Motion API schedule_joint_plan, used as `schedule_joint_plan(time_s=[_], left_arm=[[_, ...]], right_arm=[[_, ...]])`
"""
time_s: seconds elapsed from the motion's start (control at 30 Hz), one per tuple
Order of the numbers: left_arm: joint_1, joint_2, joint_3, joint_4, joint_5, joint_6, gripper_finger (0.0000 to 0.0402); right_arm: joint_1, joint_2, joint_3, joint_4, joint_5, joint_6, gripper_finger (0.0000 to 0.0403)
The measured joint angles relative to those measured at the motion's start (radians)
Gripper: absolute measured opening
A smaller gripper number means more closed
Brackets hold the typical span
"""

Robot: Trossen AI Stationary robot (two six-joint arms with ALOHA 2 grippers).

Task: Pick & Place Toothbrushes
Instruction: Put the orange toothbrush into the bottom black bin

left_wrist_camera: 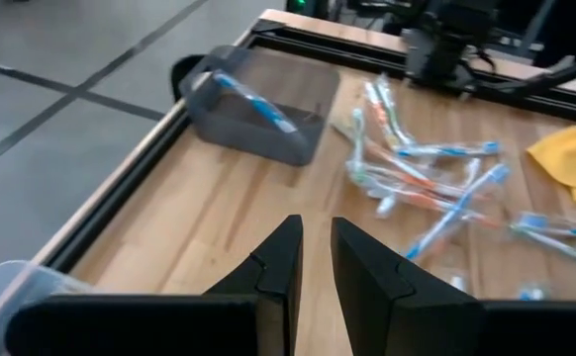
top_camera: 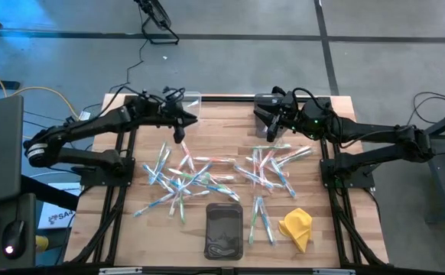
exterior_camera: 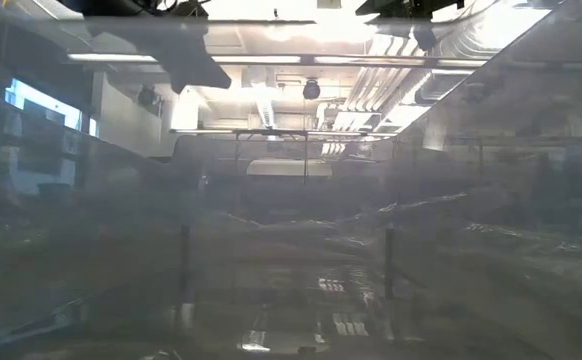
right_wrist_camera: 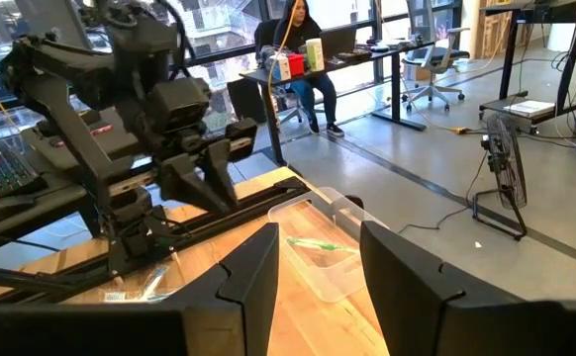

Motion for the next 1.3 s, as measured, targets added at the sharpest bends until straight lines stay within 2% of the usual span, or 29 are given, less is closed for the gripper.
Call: schedule_joint_plan(time_s=[0.27,0.47,0.8,0.9,1.1,1.3], left_arm=[[-0.090,0.000,0.000,0.000,-0.073,-0.025,0.0054],[-0.132,0.000,0.000,0.000,-0.079,-0.025,0.0054],[-0.130,0.002,0.000,-0.020,-0.073,-0.007,0.0054],[-0.130,0.023,0.000,-0.039,-0.073,0.065,0.0054],[-0.130,0.089,0.000,-0.054,-0.074,0.093,0.0054],[-0.130,0.140,0.000,-0.053,-0.066,0.078,0.0085]], right_arm=[[0.000,0.000,0.000,0.000,0.000,0.000,0.0136],[0.000,0.000,0.000,0.000,0.000,-0.008,0.0136],[0.000,0.000,0.000,-0.002,0.000,-0.008,0.0136],[0.000,0.000,0.000,-0.002,0.000,-0.008,0.0136],[0.000,0.000,0.000,-0.009,0.000,-0.008,0.0136],[0.000,0.000,0.000,-0.010,0.000,-0.008,0.0136]])
